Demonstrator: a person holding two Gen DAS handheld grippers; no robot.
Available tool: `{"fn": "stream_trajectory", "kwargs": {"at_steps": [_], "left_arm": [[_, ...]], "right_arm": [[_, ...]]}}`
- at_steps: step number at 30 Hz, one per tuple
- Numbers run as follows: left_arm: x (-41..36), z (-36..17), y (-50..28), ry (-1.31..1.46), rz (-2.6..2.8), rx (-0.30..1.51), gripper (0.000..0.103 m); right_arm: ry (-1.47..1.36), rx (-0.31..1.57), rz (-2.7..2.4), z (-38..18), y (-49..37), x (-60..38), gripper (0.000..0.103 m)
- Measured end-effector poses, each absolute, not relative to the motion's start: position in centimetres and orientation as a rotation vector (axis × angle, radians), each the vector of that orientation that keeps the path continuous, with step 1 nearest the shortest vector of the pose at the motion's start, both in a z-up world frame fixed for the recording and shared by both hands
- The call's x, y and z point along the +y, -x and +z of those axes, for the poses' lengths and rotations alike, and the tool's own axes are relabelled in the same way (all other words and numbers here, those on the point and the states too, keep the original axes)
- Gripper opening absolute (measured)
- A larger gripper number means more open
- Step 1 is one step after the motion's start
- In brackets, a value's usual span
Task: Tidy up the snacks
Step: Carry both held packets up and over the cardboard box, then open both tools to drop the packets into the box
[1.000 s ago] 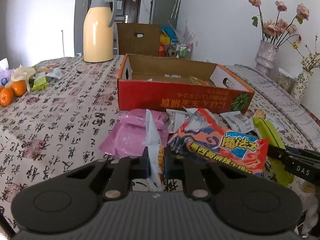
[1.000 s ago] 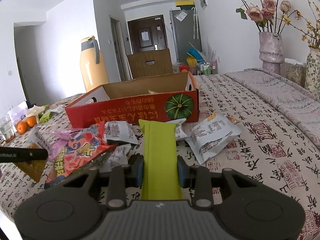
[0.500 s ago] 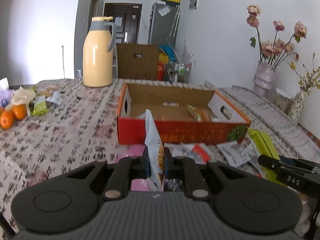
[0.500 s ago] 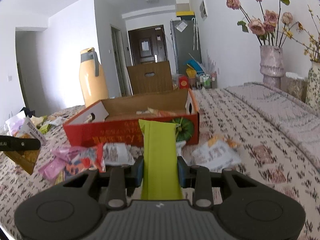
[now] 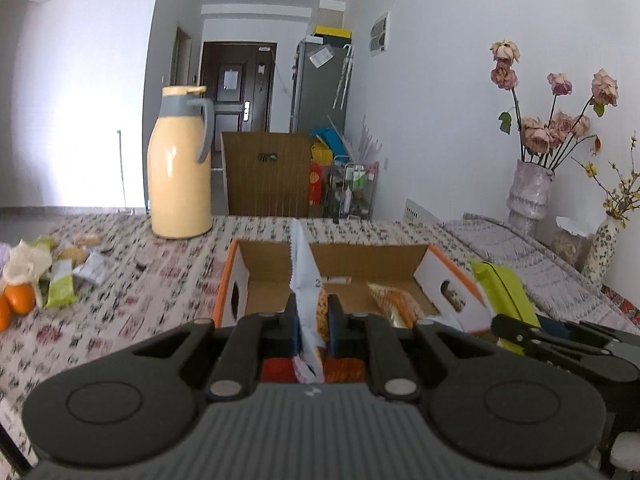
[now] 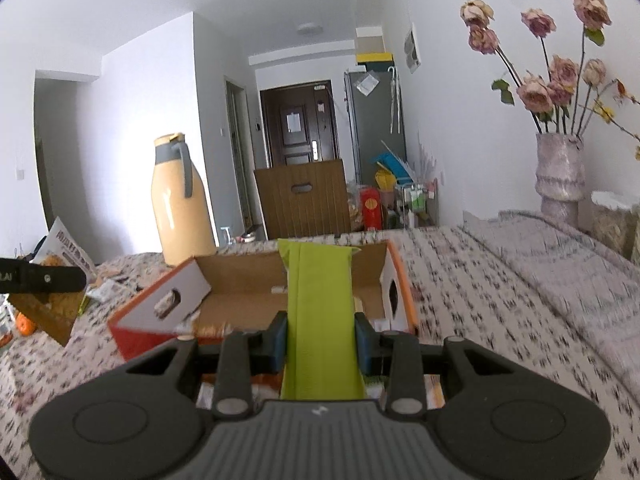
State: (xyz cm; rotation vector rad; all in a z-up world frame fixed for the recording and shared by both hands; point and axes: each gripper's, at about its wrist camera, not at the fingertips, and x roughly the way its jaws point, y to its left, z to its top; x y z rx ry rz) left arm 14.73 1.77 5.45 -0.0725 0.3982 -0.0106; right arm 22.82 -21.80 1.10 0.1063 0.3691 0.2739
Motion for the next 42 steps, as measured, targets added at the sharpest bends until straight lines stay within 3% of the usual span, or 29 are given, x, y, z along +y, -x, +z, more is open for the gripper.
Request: {"fn": "stream_trajectory", "kwargs": {"at_steps": [18,36,38,40,41,42], "left_arm": [[1.2,4.2,-25.2,0.063,0.061,0.441,0.013],[2.4,0.9,-26.8,0.081,0.073,0.488,0.016],[2.4,1.1,-26.8,0.087,0.071,0.483,0.032],[2.4,1.2,-26.5,0.084,0.098,0.465,0.076],[2.3,1.3,-26.3,0.079,0.118,0.454,0.085],[2.3,1.5,-26.1,0.077,0.133,0.442,0.097]], "right_arm": [[-0.099,0.396,0.255,1.7,-34.9,-18.4,0.033],[-0.112,0.431,0.27,-0.5,-35.7,-18.4,0.034],[-0.121,0.43,0.272,-0.5,-35.5,-18.6,0.037],[-0.132,0.42,0.271,-0.3,-35.3,-18.9,0.041],[-0.137,0.416,0.273,-0.3,-35.1,-19.0,0.05],[-0.142,0.412,0.273,-0.1,-35.1,-19.1,0.067]]}}
